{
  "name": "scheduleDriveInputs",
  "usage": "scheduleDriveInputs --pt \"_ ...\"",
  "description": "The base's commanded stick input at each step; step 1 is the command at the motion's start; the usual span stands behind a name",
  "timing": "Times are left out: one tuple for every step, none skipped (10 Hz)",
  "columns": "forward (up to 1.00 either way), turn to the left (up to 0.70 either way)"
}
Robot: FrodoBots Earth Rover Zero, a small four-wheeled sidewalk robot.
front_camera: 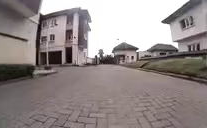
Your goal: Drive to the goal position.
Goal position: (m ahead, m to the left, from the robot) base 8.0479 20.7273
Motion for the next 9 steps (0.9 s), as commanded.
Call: scheduleDriveInputs --pt "0.70 0.00" --pt "0.70 0.00" --pt "0.70 0.00" --pt "0.70 0.00" --pt "0.70 0.00" --pt "0.70 0.00" --pt "0.70 0.00" --pt "0.70 0.00" --pt "0.70 0.00"
